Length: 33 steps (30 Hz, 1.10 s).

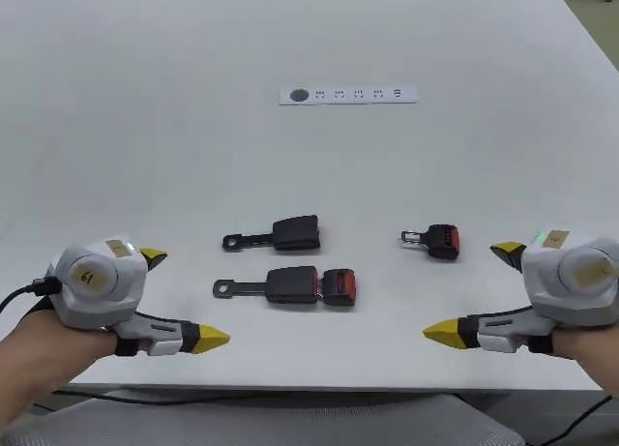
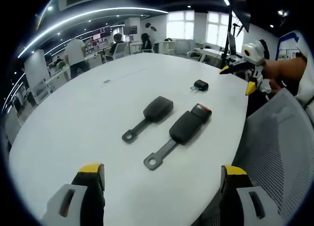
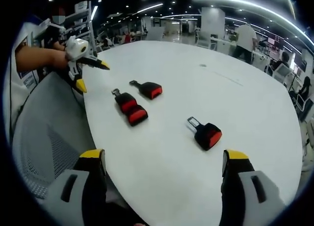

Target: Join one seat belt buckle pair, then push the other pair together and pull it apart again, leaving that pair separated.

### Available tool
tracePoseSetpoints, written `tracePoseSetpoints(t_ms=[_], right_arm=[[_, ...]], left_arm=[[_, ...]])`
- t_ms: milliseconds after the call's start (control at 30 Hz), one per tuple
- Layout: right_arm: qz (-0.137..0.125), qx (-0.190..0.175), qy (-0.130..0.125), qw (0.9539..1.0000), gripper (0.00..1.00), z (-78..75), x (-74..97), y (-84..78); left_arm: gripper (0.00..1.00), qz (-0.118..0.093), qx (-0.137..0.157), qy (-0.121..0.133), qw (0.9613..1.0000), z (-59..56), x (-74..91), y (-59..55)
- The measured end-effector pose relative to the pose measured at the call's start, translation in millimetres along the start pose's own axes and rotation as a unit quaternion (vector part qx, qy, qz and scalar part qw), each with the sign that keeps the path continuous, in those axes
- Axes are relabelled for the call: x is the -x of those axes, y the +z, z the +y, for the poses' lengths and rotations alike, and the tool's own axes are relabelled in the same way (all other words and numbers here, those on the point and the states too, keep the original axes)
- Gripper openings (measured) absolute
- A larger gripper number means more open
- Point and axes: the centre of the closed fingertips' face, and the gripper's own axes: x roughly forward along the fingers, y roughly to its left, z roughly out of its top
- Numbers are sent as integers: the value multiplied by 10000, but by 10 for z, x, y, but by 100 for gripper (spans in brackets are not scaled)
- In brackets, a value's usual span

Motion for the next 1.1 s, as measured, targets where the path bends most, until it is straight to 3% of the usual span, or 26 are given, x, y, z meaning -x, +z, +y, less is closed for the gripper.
tracePoseSetpoints(t_ms=[200, 333, 767, 1100], right_arm=[[-17, -52, -6, 10000, 100, 79, -14, 8], [0, -58, -34, 10000, 100, 75, -19, -18], [-30, -125, -130, 9998, 100, 22, -39, -31], [-10, -78, -135, 9999, 100, 94, -46, 13]], left_arm=[[100, -27, 28, -42, 10000, -106, 32, 1], [100, -160, 197, 34, 9997, -66, 55, 20], [100, -141, 427, 109, 9989, -60, 70, -69], [100, -286, 545, 109, 9980, -71, 83, -19]])
